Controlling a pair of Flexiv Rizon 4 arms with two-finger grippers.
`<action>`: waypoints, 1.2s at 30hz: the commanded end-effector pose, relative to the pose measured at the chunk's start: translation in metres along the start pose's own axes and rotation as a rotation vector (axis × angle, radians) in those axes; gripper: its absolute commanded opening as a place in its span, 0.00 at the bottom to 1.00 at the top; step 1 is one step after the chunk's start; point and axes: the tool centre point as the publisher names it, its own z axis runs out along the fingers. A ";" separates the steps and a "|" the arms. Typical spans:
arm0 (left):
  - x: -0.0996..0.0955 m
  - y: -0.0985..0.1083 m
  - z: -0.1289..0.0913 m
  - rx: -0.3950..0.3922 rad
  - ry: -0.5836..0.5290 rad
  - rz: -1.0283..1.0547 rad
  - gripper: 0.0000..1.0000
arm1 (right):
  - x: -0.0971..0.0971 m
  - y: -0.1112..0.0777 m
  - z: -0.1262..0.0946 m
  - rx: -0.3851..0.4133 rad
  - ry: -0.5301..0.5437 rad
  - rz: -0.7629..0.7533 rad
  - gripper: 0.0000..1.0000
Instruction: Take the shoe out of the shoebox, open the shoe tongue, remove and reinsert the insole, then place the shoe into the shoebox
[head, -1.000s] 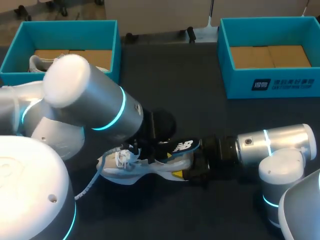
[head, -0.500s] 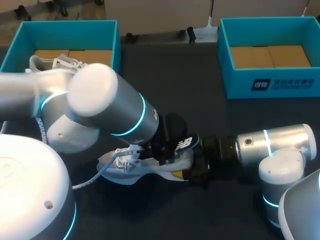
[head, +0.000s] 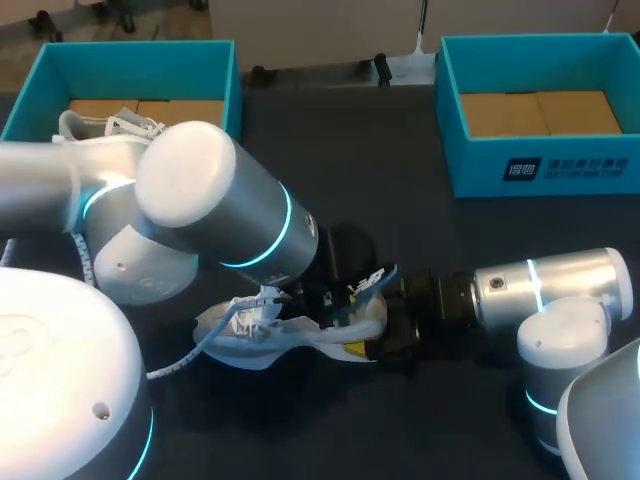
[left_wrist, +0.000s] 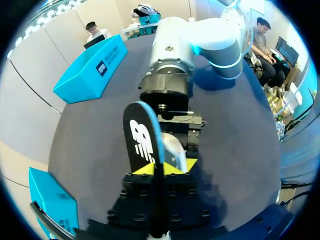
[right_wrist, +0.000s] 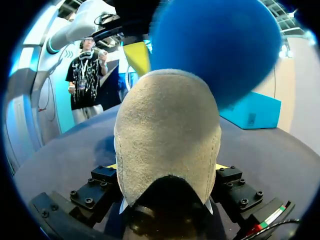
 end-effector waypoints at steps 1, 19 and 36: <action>0.004 0.010 -0.008 0.022 -0.011 0.003 0.40 | 0.001 0.001 0.001 0.005 -0.002 0.000 0.00; 0.014 0.007 0.012 0.030 -0.131 -0.013 0.41 | 0.001 0.001 0.001 0.005 -0.002 0.000 0.00; 0.010 0.007 0.021 0.023 -0.178 -0.054 0.41 | 0.001 0.001 0.001 0.005 -0.002 0.000 0.00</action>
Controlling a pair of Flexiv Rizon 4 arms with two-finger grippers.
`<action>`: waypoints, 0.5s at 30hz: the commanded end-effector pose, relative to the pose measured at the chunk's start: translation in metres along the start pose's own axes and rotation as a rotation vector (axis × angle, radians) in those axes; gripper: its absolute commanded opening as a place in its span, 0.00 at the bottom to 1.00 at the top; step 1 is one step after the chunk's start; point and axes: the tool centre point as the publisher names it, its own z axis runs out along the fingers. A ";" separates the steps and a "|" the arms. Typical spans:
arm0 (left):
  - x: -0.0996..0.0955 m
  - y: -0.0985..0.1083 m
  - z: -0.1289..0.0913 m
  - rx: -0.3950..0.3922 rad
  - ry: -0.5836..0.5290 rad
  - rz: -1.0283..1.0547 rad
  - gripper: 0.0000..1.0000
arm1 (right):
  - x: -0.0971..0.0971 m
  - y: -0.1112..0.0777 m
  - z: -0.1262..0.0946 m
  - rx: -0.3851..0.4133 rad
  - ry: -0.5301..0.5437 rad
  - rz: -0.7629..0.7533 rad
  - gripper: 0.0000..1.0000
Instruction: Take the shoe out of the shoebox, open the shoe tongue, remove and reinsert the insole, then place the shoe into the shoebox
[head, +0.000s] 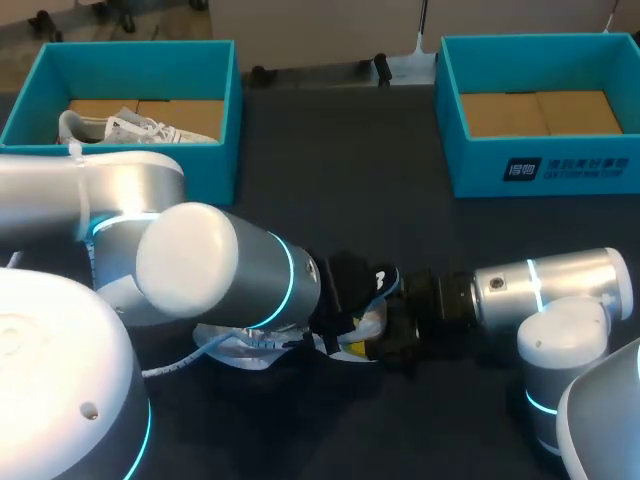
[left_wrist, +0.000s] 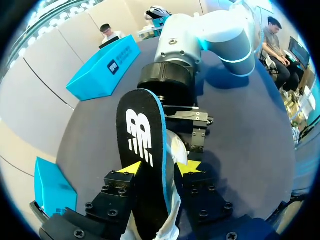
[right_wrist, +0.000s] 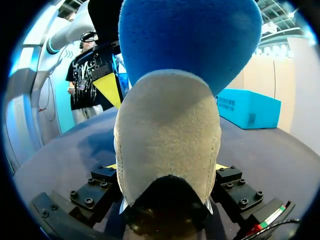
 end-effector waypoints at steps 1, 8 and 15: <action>0.002 -0.001 0.001 -0.003 -0.014 -0.003 0.41 | 0.001 0.001 0.001 0.005 -0.002 0.000 0.00; -0.001 0.003 0.004 -0.009 -0.042 -0.023 0.32 | 0.001 0.001 0.001 0.005 -0.002 0.000 0.00; -0.004 0.007 0.005 -0.014 -0.048 -0.037 0.22 | 0.001 0.001 0.001 0.005 -0.002 0.000 0.00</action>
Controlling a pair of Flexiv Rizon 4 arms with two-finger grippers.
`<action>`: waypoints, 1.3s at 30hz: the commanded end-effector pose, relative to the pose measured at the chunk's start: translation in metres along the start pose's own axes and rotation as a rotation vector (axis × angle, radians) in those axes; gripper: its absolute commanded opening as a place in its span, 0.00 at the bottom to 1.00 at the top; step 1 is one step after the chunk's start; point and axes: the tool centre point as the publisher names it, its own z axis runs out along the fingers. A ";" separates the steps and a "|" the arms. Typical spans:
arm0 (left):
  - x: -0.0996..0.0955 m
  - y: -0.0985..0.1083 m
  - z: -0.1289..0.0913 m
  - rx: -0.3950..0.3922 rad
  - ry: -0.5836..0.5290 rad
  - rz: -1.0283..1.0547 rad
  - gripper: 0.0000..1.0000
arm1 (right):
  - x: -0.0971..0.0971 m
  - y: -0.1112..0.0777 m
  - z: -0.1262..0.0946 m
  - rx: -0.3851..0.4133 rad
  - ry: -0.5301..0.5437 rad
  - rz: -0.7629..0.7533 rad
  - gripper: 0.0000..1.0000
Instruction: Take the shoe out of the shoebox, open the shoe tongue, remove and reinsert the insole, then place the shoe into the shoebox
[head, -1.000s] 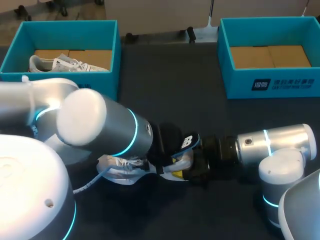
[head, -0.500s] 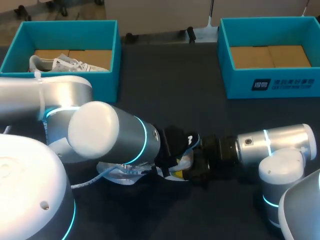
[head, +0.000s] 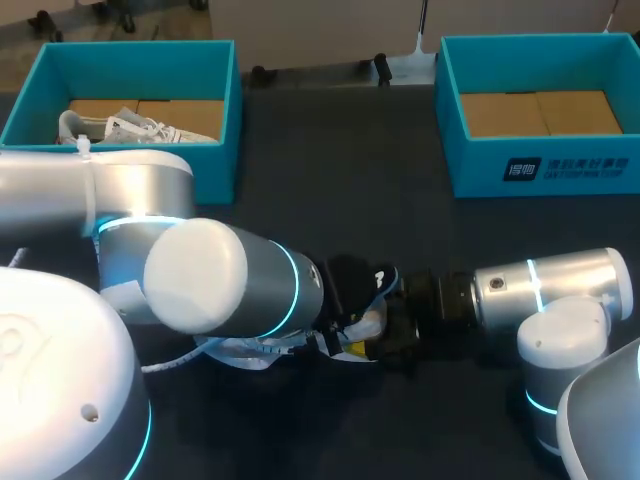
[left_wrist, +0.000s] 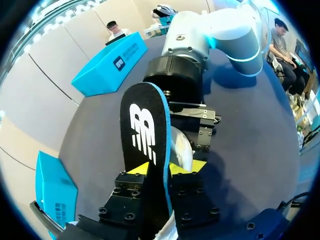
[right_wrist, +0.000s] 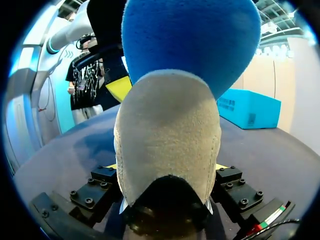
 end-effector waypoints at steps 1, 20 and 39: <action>-0.001 0.002 0.000 0.001 -0.005 -0.003 0.23 | 0.001 0.001 0.001 0.005 -0.002 0.000 0.00; -0.008 0.000 -0.009 0.034 -0.002 -0.024 0.00 | 0.001 0.001 0.001 0.005 -0.002 0.000 0.00; -0.015 -0.018 -0.008 0.041 0.005 -0.047 0.01 | 0.001 0.001 0.001 0.005 -0.002 0.000 0.00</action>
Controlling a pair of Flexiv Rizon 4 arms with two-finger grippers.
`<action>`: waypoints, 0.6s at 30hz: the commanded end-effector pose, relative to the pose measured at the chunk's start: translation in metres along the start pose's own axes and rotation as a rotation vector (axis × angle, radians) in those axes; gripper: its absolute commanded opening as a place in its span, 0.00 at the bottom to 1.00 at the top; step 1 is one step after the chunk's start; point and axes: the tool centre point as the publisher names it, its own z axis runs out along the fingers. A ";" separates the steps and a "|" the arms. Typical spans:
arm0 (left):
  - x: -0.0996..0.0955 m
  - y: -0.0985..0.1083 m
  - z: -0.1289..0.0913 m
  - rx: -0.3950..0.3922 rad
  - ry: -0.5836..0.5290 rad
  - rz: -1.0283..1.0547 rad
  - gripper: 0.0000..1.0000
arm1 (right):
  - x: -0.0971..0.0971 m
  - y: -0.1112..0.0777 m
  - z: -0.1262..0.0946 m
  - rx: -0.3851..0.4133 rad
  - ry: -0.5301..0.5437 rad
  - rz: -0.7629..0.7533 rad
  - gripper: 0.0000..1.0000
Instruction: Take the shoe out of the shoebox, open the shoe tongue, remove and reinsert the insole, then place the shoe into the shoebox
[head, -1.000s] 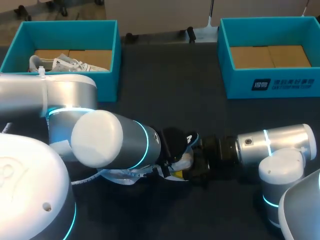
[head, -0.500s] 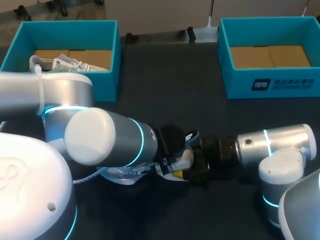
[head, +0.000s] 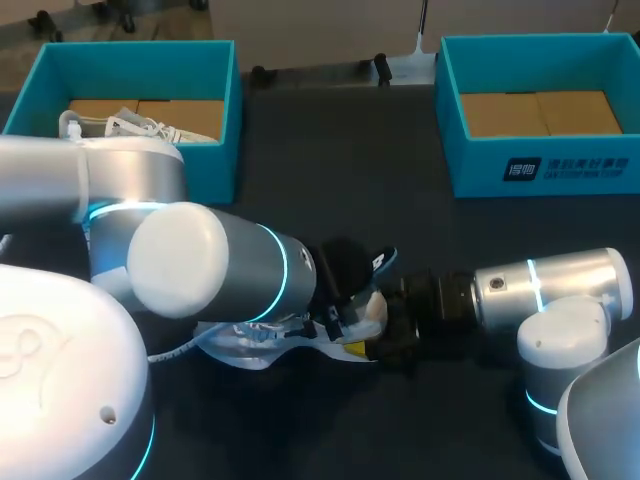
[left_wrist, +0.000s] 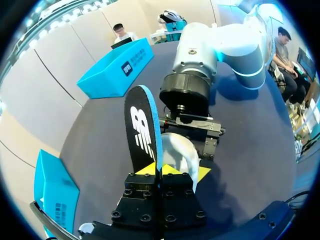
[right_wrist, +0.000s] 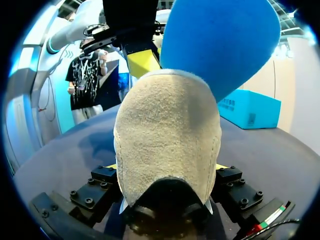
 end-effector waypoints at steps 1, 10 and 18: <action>0.001 -0.004 0.004 -0.009 0.002 0.004 0.09 | 0.001 0.001 0.001 0.005 -0.001 0.000 0.00; 0.007 0.000 0.004 -0.006 -0.004 0.020 0.44 | 0.001 0.001 0.001 0.005 -0.001 0.000 0.00; 0.011 0.007 0.004 0.002 -0.021 0.020 0.44 | 0.001 0.001 0.001 0.005 -0.001 0.000 0.00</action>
